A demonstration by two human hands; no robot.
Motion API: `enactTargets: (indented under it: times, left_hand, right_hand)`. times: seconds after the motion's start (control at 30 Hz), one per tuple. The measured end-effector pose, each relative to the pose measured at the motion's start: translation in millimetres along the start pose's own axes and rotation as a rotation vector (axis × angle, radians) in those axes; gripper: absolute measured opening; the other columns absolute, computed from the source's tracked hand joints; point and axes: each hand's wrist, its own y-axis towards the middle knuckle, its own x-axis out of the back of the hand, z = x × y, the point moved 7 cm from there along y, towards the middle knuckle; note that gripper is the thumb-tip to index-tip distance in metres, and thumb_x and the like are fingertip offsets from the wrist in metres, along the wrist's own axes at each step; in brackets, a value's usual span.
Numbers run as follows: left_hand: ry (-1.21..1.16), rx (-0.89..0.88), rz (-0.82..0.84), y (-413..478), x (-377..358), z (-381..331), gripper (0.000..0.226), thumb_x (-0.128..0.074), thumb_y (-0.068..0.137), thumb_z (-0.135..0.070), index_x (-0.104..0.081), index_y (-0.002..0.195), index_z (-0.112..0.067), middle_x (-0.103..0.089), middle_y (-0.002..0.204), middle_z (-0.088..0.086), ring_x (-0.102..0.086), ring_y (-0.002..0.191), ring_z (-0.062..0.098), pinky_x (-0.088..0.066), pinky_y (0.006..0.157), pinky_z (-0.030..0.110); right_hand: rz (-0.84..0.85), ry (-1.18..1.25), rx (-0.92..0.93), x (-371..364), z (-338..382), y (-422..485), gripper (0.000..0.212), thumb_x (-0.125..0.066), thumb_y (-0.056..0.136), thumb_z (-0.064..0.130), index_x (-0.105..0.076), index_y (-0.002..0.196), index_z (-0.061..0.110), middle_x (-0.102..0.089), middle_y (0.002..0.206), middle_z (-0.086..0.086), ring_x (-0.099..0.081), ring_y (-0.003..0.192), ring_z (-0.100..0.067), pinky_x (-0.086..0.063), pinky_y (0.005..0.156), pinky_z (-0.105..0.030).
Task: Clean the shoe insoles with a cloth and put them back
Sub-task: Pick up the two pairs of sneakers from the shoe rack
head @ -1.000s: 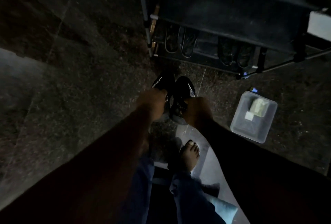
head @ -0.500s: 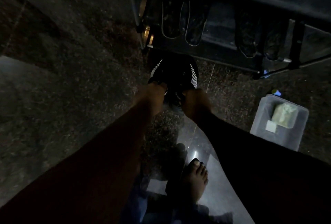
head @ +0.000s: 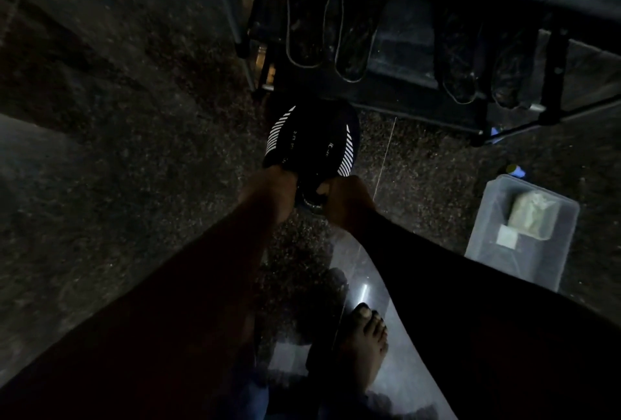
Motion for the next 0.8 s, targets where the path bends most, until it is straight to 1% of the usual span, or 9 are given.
enactTargets:
  times: [0.07, 0.13, 0.23, 0.37, 0.47, 0.53, 0.63, 0.7, 0.8]
  left_hand:
    - [0.053, -0.028, 0.025, -18, 18, -11, 0.035, -0.056, 0.097, -0.016, -0.061, 0.131, -0.009, -0.063, 0.133, 0.019, -0.062, 0.121, 0.040, -0.053, 0.101, 0.046]
    - [0.089, -0.055, 0.037, -38, 41, -22, 0.037, -0.055, 0.096, -0.015, -0.060, 0.133, -0.013, -0.063, 0.133, 0.017, -0.062, 0.122, 0.039, -0.053, 0.098, 0.045]
    - [0.104, -0.140, 0.027, -68, 84, -48, 0.042, -0.055, 0.095, -0.018, -0.058, 0.136, -0.018, -0.062, 0.135, 0.015, -0.061, 0.122, 0.037, -0.054, 0.099, 0.045]
    - [0.128, -0.232, -0.062, -115, 163, -96, 0.041, -0.053, 0.099, -0.028, -0.057, 0.140, -0.022, -0.067, 0.129, 0.011, -0.063, 0.120, 0.035, -0.051, 0.102, 0.045]
    - [0.116, -0.230, -0.169, -140, 229, -131, 0.039, -0.055, 0.093, -0.039, -0.065, 0.127, -0.023, -0.072, 0.116, 0.005, -0.070, 0.108, 0.031, -0.057, 0.094, 0.043]
    - [0.112, -0.215, -0.228, -157, 279, -152, 0.029, -0.057, 0.092, -0.034, -0.071, 0.114, -0.022, -0.074, 0.110, 0.004, -0.072, 0.102, 0.030, -0.059, 0.083, 0.040]
    - [0.148, -0.302, -0.295, -185, 348, -194, 0.023, -0.059, 0.092, -0.026, -0.071, 0.111, -0.021, -0.073, 0.113, 0.008, -0.071, 0.106, 0.034, -0.057, 0.084, 0.042]
    - [0.148, -0.345, -0.360, -195, 382, -215, 0.022, -0.058, 0.089, -0.030, -0.069, 0.107, -0.022, -0.074, 0.109, 0.008, -0.071, 0.103, 0.035, -0.059, 0.084, 0.044]
    - [0.134, -0.439, -0.427, -216, 416, -249, 0.022, -0.051, 0.090, -0.037, -0.064, 0.101, -0.022, -0.073, 0.100, 0.007, -0.070, 0.095, 0.036, -0.055, 0.078, 0.041]
  right_hand:
    - [-0.002, 0.014, 0.025, 16, 6, -13, 0.033, -0.073, 0.089, 0.025, -0.072, 0.119, 0.012, -0.071, 0.122, -0.016, -0.066, 0.117, -0.035, -0.054, 0.094, -0.033]
    - [-0.003, 0.002, 0.020, 41, 11, -32, 0.030, -0.070, 0.090, 0.026, -0.072, 0.117, 0.014, -0.070, 0.123, -0.016, -0.065, 0.117, -0.036, -0.050, 0.090, -0.031]
    - [-0.039, 0.009, 0.032, 89, 22, -64, 0.029, -0.070, 0.090, 0.027, -0.074, 0.118, 0.019, -0.073, 0.121, -0.012, -0.067, 0.114, -0.031, -0.053, 0.091, -0.032]
    - [-0.107, 0.010, 0.026, 166, 40, -114, 0.024, -0.065, 0.090, 0.022, -0.075, 0.111, 0.023, -0.074, 0.118, -0.006, -0.069, 0.111, -0.028, -0.056, 0.091, -0.034]
    - [-0.175, 0.050, 0.028, 233, 56, -155, 0.024, -0.062, 0.093, 0.021, -0.075, 0.112, 0.018, -0.072, 0.121, -0.008, -0.067, 0.113, -0.030, -0.055, 0.094, -0.037]
    - [-0.252, 0.049, 0.031, 277, 64, -180, 0.025, -0.061, 0.093, 0.025, -0.074, 0.114, 0.019, -0.071, 0.123, -0.009, -0.066, 0.114, -0.033, -0.055, 0.093, -0.038]
    - [-0.397, 0.036, 0.040, 347, 72, -217, 0.025, -0.060, 0.091, 0.024, -0.073, 0.112, 0.019, -0.073, 0.116, -0.012, -0.068, 0.107, -0.038, -0.055, 0.084, -0.038]
    - [-0.451, 0.017, 0.059, 381, 75, -235, 0.026, -0.059, 0.091, 0.023, -0.073, 0.113, 0.017, -0.074, 0.115, -0.013, -0.068, 0.106, -0.039, -0.054, 0.083, -0.039]
    - [-0.514, 0.023, 0.080, 420, 73, -262, 0.035, -0.051, 0.085, 0.034, -0.073, 0.109, 0.021, -0.074, 0.113, -0.009, -0.069, 0.102, -0.037, -0.057, 0.083, -0.040]
